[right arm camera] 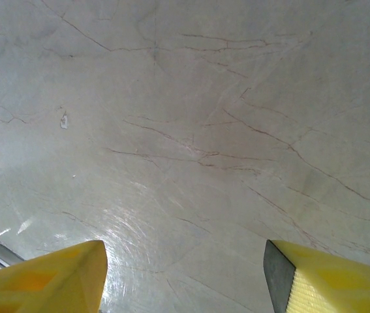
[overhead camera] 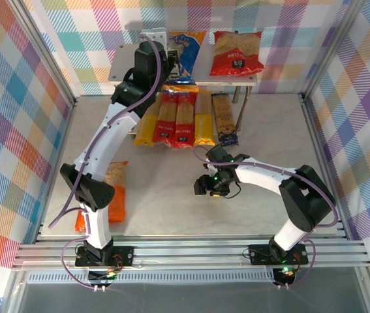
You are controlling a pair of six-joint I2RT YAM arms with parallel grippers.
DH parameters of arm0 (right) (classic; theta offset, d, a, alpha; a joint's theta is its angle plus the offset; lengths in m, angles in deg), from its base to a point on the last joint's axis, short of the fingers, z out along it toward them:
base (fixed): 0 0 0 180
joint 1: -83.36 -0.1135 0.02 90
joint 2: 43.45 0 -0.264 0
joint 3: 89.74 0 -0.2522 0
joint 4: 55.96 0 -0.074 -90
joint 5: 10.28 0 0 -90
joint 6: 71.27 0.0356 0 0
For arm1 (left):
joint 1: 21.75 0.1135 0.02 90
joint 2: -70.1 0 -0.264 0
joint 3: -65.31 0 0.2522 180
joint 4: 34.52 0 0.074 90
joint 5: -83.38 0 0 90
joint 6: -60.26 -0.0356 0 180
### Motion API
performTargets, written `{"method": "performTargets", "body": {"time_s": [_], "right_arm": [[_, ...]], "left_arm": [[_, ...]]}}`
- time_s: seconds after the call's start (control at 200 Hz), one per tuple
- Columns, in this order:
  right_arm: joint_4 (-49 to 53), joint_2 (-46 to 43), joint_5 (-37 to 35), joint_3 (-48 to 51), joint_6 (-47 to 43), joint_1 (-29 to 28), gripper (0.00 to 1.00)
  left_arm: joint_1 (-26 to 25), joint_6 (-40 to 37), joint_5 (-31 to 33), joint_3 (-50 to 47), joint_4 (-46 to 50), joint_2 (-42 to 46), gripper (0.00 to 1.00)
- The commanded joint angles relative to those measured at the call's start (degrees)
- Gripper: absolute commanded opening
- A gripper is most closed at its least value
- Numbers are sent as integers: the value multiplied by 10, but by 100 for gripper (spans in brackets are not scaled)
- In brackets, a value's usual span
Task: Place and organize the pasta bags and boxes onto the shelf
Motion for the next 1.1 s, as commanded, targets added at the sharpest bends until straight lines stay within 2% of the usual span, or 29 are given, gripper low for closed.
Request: {"method": "performTargets", "body": {"time_s": [0.0, 0.215, 0.46, 0.67, 0.895, 1.095], "right_arm": [[16, 6, -6, -19, -10, -5, 66], [18, 16, -9, -25, -16, -5, 67], [16, 26, -11, -21, -19, -5, 67], [19, 31, -13, -24, -24, -5, 67], [17, 40, -13, -26, -24, -4, 68], [15, 45, -9, -27, -24, -5, 68]], "left_arm": [[5, -11, 49, 48, -181, 14, 0], [6, -15, 35, 129, -192, -59, 0], [6, -8, 27, 159, -253, -115, 0], [6, -8, 22, 158, -292, -144, 0], [6, -4, 19, 155, -281, -158, 0], [7, 5, 20, 108, -287, -152, 0]]}}
